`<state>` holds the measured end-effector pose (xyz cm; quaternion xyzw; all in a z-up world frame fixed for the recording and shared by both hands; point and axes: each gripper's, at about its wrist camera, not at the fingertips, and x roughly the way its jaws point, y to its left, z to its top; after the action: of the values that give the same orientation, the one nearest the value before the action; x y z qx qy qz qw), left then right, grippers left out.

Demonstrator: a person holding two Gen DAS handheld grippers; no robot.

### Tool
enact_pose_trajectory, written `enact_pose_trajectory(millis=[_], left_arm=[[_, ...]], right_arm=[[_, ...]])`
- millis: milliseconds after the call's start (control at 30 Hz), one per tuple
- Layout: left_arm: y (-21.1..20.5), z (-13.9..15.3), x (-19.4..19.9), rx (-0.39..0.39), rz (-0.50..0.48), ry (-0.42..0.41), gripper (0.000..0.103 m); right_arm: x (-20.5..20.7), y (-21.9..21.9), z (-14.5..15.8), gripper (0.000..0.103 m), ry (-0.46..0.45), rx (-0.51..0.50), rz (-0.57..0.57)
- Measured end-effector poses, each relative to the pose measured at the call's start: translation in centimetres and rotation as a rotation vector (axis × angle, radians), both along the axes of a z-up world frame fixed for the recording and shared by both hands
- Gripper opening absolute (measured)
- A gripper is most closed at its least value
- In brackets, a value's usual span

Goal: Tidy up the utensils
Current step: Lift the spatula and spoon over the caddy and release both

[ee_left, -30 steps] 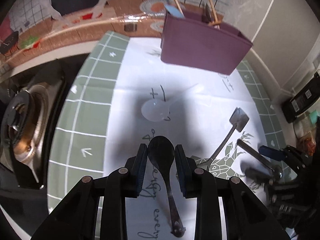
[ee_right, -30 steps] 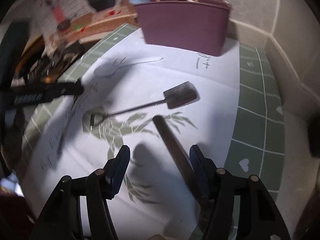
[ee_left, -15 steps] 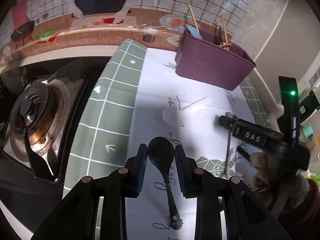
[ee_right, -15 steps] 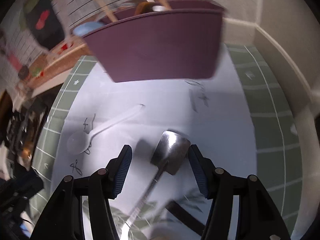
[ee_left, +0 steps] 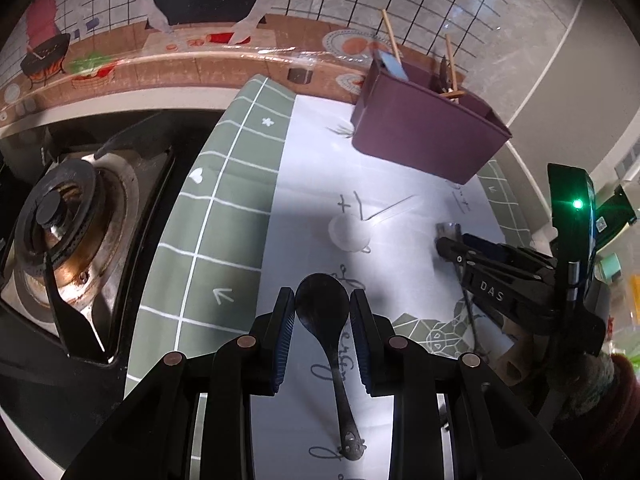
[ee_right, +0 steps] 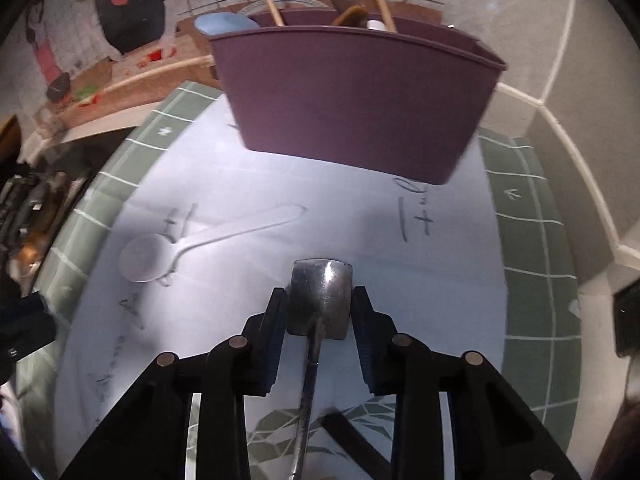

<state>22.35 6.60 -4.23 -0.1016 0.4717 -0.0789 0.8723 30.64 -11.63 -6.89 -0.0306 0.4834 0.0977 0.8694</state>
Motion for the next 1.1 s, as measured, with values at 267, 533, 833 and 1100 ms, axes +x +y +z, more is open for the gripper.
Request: enact_pose_trajectory(millis=[267,533,833,1100], left_arm=[[-0.5,2.8,-0.4,-0.011,-0.033,-0.076,0.029],[-2.4,4.4,-0.4,0.02,-0.08,-0.108,0.029],[-3.8,5.9,-0.7,0.037,-0.106,-0.137,0.029],[-4.5,9.7,0.0,0.042,-0.131,-0.216,0.029]], right_arm=[[-4.2,-3.1,5.3,0.029,-0.147,0.133,0.032],[-6.2,-4.8,7.4,0.029,-0.214,0.159,0.012],[-6.9,-5.9,8.4,0.029,-0.26,0.177,0.001],[-7.0,-6.9,11.5,0.029,-0.349,0.224,-0.022]])
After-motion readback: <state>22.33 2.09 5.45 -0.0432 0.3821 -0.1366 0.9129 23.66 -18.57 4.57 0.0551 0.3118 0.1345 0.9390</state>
